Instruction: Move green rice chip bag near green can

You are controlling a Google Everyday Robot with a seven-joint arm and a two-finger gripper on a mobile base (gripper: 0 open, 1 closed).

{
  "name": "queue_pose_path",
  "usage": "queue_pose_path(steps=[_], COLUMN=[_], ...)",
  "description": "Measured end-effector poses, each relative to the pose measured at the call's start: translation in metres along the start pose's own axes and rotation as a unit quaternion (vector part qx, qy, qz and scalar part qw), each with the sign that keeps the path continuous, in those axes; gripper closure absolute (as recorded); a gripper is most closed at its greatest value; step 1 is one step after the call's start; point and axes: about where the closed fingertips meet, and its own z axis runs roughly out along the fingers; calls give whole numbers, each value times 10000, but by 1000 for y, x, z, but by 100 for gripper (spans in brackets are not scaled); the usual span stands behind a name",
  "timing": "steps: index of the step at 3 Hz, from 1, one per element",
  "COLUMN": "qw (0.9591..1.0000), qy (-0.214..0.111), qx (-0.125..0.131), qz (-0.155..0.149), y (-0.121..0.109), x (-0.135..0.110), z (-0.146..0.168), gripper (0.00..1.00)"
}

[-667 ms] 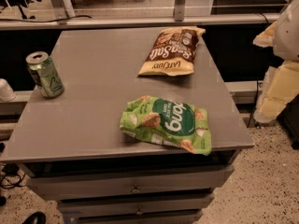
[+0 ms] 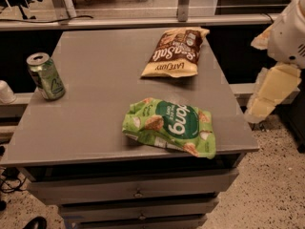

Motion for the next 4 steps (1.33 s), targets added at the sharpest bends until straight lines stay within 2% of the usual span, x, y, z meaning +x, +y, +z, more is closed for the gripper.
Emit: queue_pose_path(steps=[2,3,4], qw=[9968,9932,9870], qy=[-466,-707,-980], qx=[-129,-316,-555], qz=[641,869,1147], y=[2,11,21], x=[-47,-63,-75], z=[56,88,117], gripper=[0,0,0])
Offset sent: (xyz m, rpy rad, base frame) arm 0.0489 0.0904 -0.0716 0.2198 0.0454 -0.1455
